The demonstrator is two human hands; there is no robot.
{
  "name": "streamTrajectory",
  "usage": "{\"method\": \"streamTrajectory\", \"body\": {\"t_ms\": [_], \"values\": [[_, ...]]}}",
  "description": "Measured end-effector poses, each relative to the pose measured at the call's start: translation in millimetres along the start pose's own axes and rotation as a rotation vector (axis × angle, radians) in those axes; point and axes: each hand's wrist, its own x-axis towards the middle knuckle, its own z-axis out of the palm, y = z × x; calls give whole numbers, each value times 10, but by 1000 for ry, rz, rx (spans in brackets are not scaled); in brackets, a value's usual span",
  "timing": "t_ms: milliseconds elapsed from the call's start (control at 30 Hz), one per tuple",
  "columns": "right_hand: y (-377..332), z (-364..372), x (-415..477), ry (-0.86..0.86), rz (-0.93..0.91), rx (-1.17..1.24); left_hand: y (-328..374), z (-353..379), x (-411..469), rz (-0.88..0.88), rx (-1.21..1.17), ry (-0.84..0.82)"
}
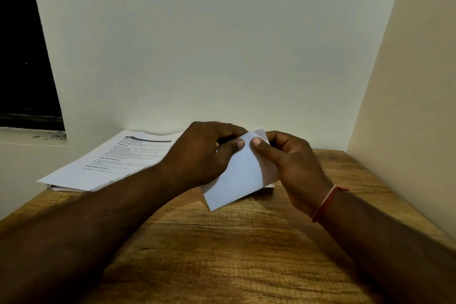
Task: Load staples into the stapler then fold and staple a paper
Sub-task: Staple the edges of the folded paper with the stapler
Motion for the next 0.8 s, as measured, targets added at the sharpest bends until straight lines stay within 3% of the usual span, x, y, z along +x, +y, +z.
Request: {"method": "streamTrajectory", "body": {"t_ms": [333,433,567,800], "values": [[-10,-16,-2,6,-38,-48,-22,7,17,-1,26,4],[-24,-33,8,-21,-69,4,-18,-36,76,-152,-197,-43],[-59,-57,24,-100,-171,133,-60,-293,175,-538,-860,-315],[-44,-20,7,-179,-366,50,-208,-205,46,-687,-1018,-835]]}}
